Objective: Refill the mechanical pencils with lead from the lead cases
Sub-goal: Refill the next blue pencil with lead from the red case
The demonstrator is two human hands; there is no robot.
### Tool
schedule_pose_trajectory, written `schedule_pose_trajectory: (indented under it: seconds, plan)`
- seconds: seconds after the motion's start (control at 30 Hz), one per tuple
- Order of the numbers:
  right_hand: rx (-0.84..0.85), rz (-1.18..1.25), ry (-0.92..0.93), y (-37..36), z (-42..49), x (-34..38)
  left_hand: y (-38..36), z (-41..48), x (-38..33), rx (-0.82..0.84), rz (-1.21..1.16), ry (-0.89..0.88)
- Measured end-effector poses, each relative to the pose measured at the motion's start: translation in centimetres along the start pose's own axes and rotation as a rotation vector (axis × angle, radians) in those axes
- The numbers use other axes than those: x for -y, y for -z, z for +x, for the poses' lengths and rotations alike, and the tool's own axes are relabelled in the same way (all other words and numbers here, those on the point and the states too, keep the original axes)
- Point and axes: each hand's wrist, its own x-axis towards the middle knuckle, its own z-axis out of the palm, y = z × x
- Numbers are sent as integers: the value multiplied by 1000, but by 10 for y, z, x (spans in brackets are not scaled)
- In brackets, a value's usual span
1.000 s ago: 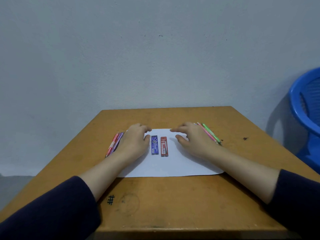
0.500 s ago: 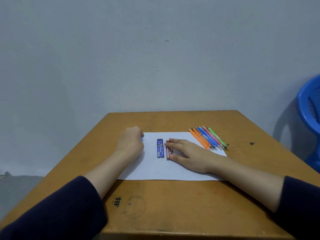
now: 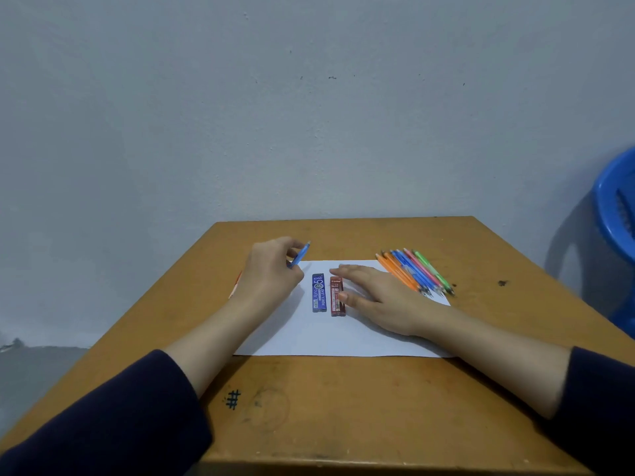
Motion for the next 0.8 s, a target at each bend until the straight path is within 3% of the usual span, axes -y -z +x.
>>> schedule_pose_trajectory:
  seconds: [0.27,0.53,0.8]
  plan:
    - [-378,101,-4,6,4,-7,0,-12,-18,82,-274,-47]
    - [-482,120,-8,17,2,-9,2,-20,-23,130,-315,-89]
    - [-538,247,-71,20,2,-13,-1,-19,-21,65,-284,-230]
